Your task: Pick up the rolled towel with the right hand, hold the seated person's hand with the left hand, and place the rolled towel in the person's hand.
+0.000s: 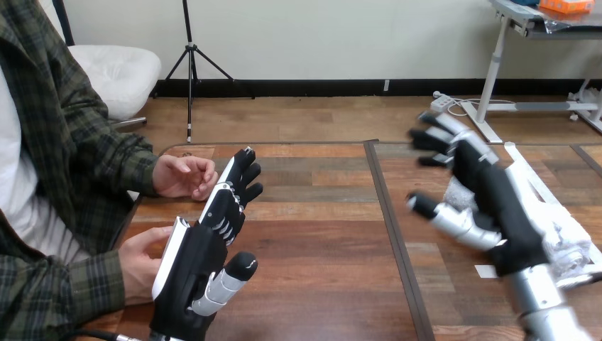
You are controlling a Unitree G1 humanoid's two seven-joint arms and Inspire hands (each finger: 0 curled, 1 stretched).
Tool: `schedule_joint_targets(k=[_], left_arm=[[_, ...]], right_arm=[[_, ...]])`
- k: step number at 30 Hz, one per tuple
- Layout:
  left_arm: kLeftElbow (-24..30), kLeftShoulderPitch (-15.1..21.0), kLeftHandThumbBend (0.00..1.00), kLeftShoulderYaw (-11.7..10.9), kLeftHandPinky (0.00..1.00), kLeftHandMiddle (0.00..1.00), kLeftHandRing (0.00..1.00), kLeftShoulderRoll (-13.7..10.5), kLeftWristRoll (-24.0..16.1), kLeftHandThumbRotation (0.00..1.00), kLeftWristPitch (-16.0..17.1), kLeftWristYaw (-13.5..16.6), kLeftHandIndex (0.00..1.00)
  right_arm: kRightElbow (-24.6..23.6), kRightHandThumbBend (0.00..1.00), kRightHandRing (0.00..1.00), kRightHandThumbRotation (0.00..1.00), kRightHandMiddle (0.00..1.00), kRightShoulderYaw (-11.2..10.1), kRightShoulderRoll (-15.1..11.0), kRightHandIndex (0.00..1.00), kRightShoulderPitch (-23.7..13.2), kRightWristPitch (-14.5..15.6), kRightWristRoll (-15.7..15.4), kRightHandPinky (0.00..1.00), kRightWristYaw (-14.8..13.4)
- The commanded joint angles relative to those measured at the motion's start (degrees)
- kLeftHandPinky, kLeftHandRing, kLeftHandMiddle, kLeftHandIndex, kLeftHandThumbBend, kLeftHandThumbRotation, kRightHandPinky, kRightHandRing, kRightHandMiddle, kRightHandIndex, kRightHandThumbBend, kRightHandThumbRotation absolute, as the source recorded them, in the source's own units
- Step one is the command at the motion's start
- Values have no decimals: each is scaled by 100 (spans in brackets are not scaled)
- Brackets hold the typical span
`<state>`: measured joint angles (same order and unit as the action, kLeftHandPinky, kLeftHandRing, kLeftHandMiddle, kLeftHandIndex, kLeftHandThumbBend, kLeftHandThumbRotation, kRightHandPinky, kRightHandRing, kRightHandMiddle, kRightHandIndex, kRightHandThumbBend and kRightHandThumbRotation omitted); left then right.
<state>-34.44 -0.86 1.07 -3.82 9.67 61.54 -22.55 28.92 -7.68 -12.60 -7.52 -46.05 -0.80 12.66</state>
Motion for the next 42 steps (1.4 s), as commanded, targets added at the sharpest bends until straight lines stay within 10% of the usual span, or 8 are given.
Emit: schedule_joint_targets(k=[1, 24, 42], left_arm=[[31, 349, 100, 42, 93, 99, 97, 99, 34, 86, 58, 3, 97], [130, 246, 100, 73, 95, 99, 98, 90, 209, 83, 0, -204, 97], [215, 201, 100, 95, 96, 100, 99, 78, 510, 79, 1, -486, 97]], right_arm=[[-1295, 100, 86, 56, 84, -253, -271, 90, -381, 802, -108, 80, -364], [-2633, 100, 97, 48, 91, -827, -1584, 96, -529, 3327, -170, 97, -190], [-2371, 100, 100, 46, 97, -616, -2873, 99, -1309, 5326, -608, 98, 440]])
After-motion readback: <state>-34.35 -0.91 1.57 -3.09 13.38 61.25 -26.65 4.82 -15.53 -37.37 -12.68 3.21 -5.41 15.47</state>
